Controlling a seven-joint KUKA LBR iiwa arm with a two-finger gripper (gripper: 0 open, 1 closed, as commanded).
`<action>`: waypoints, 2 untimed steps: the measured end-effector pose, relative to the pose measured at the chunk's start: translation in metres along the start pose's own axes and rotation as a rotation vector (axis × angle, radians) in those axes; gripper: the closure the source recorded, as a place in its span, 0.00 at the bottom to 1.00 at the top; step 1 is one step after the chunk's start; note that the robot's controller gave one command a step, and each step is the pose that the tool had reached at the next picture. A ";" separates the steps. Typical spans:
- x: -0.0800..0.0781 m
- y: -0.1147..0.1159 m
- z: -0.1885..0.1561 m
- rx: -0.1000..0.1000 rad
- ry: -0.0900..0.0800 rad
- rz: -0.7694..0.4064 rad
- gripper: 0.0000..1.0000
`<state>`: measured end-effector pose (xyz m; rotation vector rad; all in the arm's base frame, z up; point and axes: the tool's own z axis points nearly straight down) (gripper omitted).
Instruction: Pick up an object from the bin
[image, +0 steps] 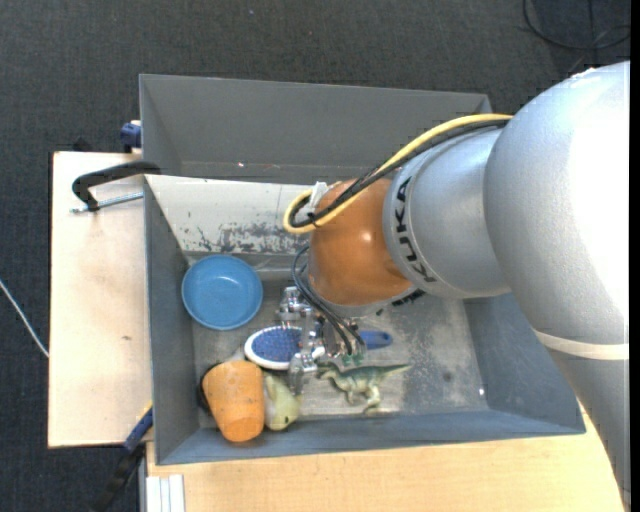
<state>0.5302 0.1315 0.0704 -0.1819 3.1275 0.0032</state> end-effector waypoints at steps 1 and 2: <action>0.001 0.012 -0.032 0.000 0.001 -0.074 0.00; -0.002 -0.006 -0.030 0.000 0.003 -0.032 0.00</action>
Offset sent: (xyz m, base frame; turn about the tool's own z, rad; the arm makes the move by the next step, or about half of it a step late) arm -0.0043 0.0106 0.0296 -0.0732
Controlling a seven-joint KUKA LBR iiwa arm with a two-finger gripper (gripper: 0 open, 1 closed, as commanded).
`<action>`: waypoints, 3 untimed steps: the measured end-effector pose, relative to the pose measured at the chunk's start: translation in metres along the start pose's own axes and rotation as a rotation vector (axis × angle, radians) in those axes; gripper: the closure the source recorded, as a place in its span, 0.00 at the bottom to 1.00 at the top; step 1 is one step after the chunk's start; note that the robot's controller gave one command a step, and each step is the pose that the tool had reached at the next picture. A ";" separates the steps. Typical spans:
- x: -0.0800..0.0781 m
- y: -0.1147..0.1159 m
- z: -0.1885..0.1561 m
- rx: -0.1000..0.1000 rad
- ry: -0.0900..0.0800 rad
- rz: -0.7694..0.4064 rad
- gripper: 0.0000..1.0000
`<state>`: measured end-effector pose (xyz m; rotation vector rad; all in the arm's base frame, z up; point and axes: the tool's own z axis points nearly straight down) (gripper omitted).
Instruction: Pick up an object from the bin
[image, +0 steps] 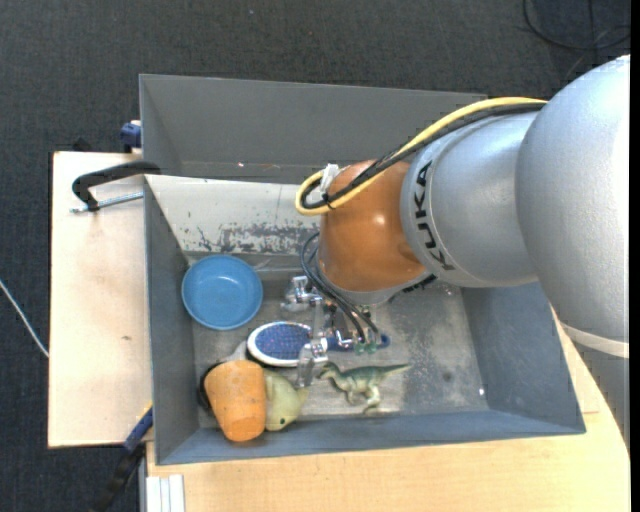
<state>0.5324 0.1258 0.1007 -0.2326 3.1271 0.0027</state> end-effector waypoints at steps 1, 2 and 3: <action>-0.003 -0.009 0.029 -0.001 -0.001 0.033 0.00; -0.005 -0.008 0.028 -0.001 0.001 0.033 0.00; -0.007 -0.008 0.026 -0.001 -0.005 0.034 1.00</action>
Offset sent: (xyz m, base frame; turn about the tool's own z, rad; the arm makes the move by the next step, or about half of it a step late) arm 0.0022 -0.0093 -0.0307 0.0326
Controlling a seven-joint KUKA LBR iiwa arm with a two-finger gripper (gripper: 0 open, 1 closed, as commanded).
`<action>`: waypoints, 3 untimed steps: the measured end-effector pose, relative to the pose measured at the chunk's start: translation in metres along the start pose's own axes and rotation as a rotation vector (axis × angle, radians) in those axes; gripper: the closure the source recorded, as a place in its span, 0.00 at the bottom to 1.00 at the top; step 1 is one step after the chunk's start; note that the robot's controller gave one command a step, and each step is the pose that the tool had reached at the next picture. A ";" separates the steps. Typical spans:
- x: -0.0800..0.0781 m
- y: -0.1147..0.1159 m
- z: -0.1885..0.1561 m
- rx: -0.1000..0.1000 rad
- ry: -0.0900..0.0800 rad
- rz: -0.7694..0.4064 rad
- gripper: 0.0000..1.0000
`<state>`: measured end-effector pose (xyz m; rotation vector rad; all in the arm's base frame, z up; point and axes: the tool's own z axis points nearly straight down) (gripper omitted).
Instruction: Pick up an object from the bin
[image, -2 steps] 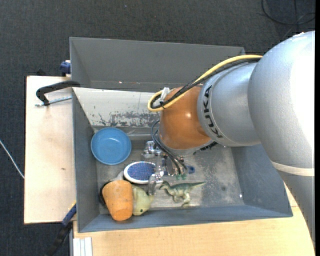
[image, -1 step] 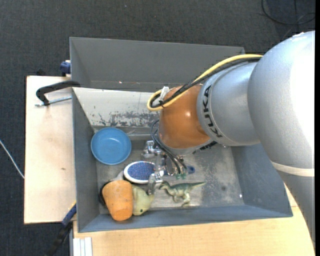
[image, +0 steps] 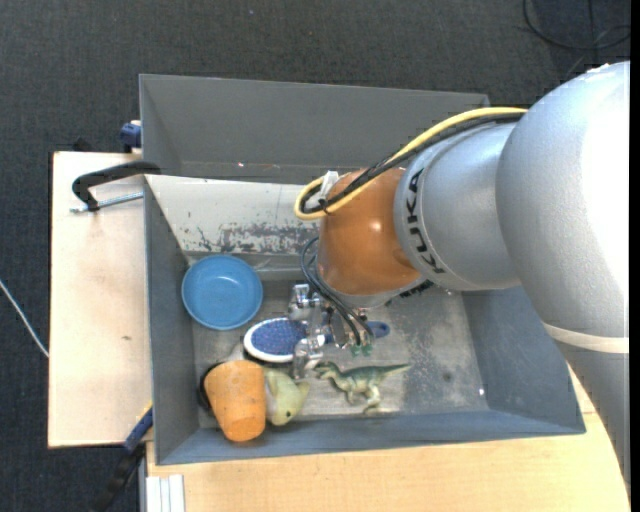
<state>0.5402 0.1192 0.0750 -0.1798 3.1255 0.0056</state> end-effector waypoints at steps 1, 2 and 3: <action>-0.002 0.001 -0.023 0.001 0.004 0.000 1.00; -0.004 0.002 -0.067 0.001 0.002 -0.001 1.00; -0.005 0.003 -0.077 0.001 0.005 -0.001 1.00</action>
Offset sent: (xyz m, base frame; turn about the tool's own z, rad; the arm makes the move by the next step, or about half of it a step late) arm 0.0000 0.0000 0.0216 0.0000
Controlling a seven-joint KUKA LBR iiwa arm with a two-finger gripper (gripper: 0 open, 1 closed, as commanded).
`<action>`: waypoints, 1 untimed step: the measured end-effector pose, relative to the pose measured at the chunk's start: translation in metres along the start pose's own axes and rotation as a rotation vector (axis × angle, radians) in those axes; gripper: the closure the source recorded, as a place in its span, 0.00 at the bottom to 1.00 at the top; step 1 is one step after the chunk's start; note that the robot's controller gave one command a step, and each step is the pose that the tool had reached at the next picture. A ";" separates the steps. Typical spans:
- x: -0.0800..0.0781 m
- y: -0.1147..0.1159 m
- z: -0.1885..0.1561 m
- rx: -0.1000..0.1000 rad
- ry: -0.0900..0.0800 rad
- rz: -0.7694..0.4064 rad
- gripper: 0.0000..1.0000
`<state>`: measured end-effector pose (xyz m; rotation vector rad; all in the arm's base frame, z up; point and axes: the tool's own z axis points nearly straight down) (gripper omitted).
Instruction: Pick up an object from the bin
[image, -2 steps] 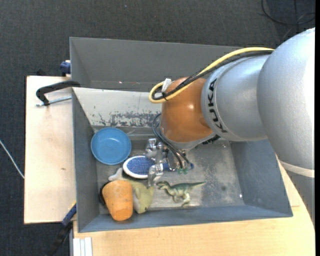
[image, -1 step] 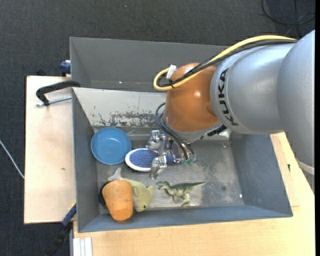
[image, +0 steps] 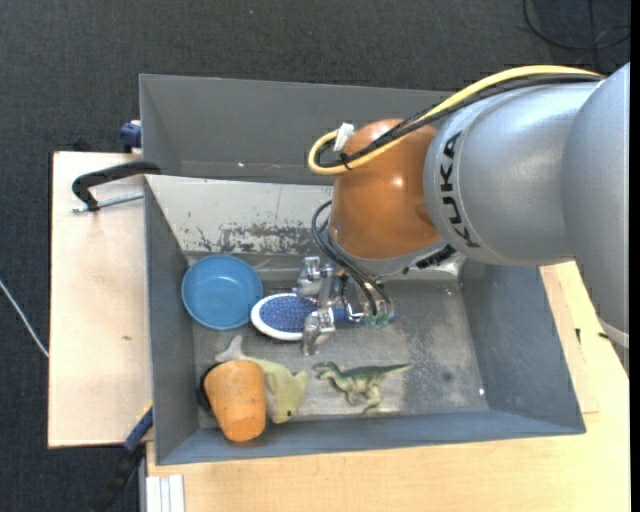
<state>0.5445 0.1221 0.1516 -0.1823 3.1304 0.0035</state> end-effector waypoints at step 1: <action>-0.002 0.000 -0.026 0.000 -0.001 0.000 1.00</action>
Offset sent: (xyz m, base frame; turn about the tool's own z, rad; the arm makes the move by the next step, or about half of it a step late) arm 0.0001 -0.0001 0.0236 0.0000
